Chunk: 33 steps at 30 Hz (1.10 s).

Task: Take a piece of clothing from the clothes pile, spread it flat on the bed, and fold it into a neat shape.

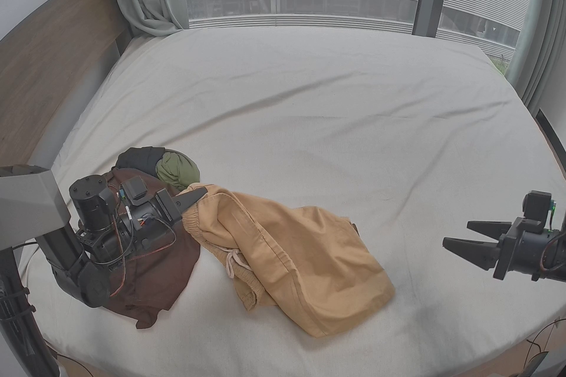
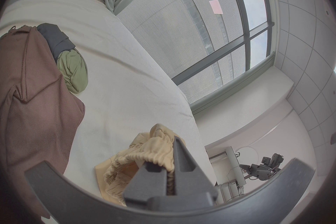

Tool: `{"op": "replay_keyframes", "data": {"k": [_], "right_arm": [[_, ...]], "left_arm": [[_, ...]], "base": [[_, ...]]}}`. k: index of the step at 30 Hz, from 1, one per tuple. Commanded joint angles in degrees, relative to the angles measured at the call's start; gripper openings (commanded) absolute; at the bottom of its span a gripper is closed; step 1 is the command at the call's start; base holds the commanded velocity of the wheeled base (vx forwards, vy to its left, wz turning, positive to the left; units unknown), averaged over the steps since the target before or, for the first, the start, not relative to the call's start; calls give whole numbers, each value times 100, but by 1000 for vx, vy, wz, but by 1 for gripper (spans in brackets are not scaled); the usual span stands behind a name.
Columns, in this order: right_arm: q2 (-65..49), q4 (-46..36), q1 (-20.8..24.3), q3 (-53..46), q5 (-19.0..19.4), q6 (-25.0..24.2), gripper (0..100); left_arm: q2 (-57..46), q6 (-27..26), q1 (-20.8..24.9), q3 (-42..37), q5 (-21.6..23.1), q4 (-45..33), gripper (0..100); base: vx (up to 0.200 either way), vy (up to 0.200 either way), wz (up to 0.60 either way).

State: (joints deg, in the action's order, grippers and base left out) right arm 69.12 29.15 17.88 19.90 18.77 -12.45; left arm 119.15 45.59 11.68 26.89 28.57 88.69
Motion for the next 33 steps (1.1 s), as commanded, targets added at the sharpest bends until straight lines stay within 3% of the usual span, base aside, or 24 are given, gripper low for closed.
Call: {"op": "replay_keyframes", "data": {"k": [1, 29, 33], "right_arm": [[1016, 513, 40, -337, 56, -30, 100], [3837, 3238, 822, -1084, 30, -1216, 100], [4461, 3923, 901, -1190, 12, -1550, 100]], "left_arm": [[20, 2, 1, 0, 8, 0, 0], [91, 2, -16, 0, 8, 0, 0], [91, 2, -16, 0, 8, 0, 0]], "base": [[0, 0, 0], [0, 0, 0], [0, 0, 0]]}}
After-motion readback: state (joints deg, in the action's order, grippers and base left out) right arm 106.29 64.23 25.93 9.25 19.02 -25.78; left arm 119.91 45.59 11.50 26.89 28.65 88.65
